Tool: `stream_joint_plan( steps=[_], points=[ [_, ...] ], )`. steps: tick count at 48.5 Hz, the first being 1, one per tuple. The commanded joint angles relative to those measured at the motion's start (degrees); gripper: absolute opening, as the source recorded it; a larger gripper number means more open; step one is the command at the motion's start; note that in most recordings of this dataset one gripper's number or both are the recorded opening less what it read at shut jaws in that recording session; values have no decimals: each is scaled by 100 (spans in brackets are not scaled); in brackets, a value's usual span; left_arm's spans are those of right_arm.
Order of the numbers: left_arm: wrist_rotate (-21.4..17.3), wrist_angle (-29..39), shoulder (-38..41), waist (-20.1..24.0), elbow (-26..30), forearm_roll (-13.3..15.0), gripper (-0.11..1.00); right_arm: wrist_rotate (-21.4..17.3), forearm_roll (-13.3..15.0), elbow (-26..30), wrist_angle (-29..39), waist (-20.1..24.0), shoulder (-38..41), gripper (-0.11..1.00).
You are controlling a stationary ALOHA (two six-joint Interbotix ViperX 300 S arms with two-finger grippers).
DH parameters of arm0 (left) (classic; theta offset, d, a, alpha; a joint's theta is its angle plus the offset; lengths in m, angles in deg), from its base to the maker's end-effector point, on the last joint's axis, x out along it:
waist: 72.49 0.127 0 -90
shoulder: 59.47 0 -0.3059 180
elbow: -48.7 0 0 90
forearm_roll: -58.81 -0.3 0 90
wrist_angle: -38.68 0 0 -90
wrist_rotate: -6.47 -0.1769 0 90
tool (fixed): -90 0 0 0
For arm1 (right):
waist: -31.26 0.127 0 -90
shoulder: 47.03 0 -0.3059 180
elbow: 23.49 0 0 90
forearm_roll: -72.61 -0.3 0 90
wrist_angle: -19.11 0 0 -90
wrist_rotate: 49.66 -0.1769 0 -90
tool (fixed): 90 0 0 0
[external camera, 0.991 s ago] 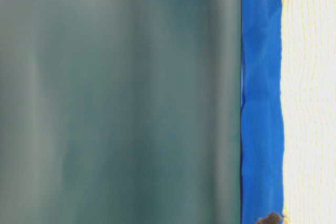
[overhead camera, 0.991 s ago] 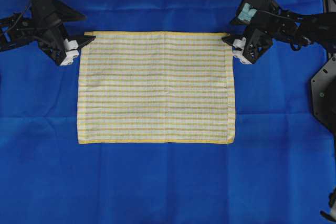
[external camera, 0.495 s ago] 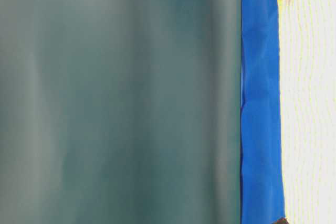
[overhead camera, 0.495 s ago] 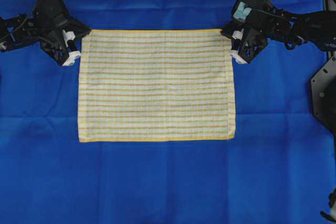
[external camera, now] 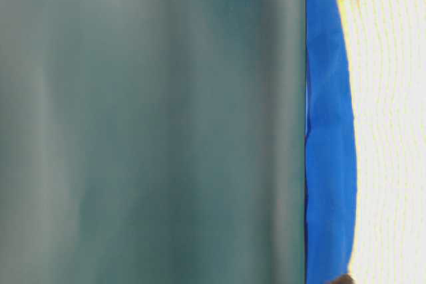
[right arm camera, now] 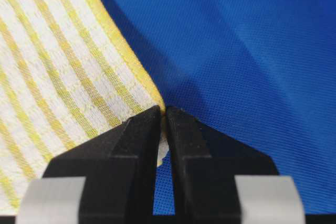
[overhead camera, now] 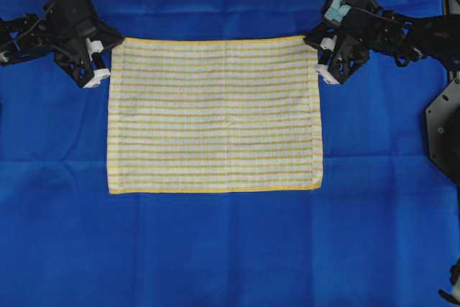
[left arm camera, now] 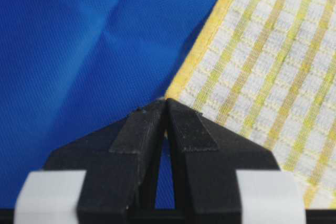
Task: Fold the yellow towel.
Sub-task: 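Lift the far edge and fold it toward the near edge with both grippers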
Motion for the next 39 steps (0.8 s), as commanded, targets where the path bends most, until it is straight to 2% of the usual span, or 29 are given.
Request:
stream_joint_plan(
  steps=[1,11,26,39],
  points=[
    [-53,343,-369,35,211,9,1,-9,-97,18,62,0,-334,4],
    [-62,800,-888,62,211,9,1,-9,-132,-70,105,0,-571,4],
    [35,809,-1002,26,105,9,1,-9,-193,-105,123,97,-598,4],
    [158,835,-1397,-457,-62,53,1,-9,-475,-281,387,554,-932,4]
  ],
)
